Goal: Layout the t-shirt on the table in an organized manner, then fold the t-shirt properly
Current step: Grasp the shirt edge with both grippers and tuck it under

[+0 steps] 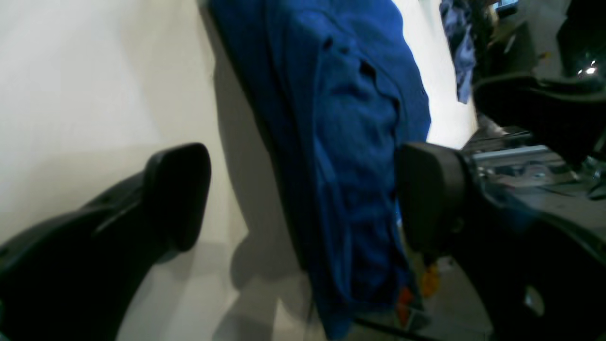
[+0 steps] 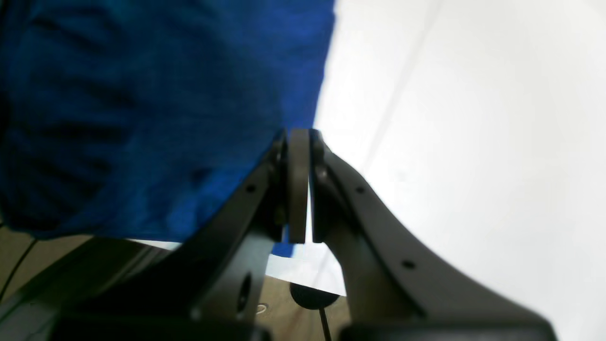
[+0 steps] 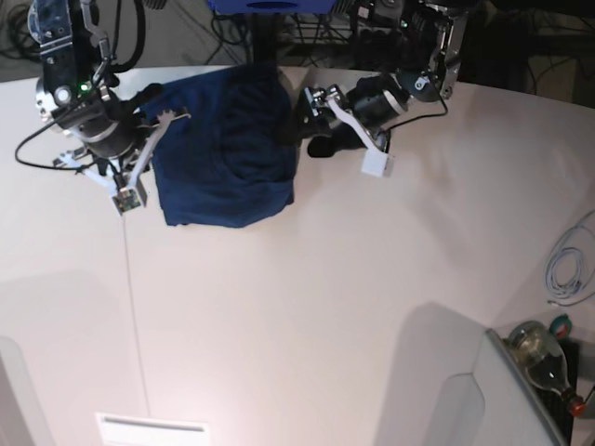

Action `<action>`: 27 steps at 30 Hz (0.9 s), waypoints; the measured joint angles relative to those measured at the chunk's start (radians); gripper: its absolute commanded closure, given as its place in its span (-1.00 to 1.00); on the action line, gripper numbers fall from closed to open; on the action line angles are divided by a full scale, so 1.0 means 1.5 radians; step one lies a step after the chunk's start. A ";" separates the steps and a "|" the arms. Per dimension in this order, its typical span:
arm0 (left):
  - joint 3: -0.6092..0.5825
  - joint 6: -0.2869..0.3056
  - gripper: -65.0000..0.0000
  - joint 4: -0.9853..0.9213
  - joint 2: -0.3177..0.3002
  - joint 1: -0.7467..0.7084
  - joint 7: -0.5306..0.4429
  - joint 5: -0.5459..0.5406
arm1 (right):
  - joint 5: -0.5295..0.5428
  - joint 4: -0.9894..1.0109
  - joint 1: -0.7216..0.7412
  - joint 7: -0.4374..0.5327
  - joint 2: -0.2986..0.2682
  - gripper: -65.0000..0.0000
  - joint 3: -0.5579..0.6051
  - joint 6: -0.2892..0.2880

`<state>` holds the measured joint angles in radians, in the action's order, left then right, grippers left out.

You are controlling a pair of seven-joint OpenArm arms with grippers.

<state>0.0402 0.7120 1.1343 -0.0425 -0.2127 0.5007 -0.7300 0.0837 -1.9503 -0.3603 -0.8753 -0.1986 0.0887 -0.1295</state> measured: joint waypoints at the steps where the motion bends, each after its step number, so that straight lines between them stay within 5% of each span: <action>1: -0.001 0.003 -0.82 -0.009 0.007 0.008 -0.002 0.011 | -0.001 0.000 0.000 0.000 0.000 0.97 -0.005 0.000; 9: -0.054 0.020 -0.70 -0.083 0.010 0.075 -0.016 0.014 | 0.001 0.000 -0.004 0.000 0.002 0.97 -0.034 0.000; 18: -0.076 0.015 1.00 -0.106 0.008 0.088 -0.015 0.033 | -0.002 0.000 -0.025 0.054 0.004 0.97 -0.072 -0.001; 23: -0.080 0.015 1.00 -0.106 0.008 0.100 0.011 0.033 | 0.004 0.000 -0.033 0.060 0.017 0.97 -0.114 -0.001; 27: -0.085 -0.003 1.00 -0.100 -0.008 0.148 0.124 0.045 | 0.001 0.000 -0.032 0.060 0.015 0.97 -0.135 -0.001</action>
<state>-0.0879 0.7082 0.9836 -0.0544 0.0090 0.6865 -0.6621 0.0856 -1.9503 -0.4088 -0.7853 -0.1761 -0.1139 -0.1307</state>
